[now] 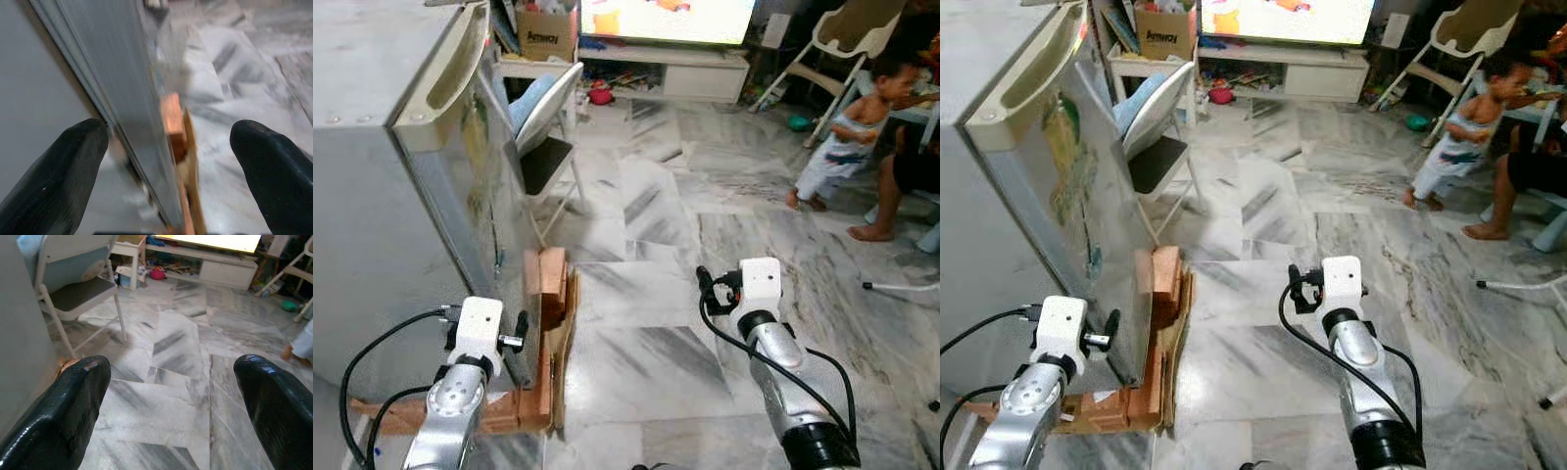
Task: Restocking fridge
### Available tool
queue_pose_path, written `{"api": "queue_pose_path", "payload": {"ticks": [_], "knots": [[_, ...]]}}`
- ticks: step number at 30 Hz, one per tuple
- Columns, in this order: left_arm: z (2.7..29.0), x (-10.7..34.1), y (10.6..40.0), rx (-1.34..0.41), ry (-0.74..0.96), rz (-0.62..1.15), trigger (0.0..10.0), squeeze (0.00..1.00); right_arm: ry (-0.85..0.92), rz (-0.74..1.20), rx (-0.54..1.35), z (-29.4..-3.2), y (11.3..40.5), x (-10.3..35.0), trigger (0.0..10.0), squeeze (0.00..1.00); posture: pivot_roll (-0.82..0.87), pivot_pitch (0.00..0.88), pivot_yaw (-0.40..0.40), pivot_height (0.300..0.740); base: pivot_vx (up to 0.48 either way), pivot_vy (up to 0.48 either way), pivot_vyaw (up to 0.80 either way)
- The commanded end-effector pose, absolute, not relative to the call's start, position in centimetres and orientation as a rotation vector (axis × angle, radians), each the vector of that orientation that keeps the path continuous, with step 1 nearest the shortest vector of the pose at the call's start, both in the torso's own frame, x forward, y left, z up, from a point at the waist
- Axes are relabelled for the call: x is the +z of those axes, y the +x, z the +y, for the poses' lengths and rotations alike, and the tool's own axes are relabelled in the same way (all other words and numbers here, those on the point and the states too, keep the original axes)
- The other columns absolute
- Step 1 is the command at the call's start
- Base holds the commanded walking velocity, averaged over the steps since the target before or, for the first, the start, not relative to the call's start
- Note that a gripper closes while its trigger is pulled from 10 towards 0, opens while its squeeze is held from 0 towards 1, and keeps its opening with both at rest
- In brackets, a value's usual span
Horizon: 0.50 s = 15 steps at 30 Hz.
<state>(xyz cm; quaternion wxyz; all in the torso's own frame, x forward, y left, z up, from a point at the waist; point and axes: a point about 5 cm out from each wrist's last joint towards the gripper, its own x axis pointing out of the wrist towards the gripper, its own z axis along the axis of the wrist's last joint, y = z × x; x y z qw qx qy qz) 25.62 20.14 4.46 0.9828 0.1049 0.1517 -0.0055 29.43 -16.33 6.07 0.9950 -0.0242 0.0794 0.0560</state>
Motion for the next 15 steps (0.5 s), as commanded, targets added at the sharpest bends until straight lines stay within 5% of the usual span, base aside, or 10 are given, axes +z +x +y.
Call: {"api": "queue_pose_path", "payload": {"ticks": [1,15], "knots": [[20.3,5.1,26.3,-0.015,0.217,0.282,10.0,0.00,-0.060,0.177,0.111,-16.7,29.4,5.8,10.0,0.00,0.09,0.000,-0.069,0.740,0.000,0.000,0.00],[19.8,8.2,31.1,-0.010,0.218,0.169,10.0,0.00,-0.082,0.214,0.106,-17.3,28.8,5.0,10.0,0.00,0.09,0.000,-0.070,0.740,0.000,0.000,0.00]]}}
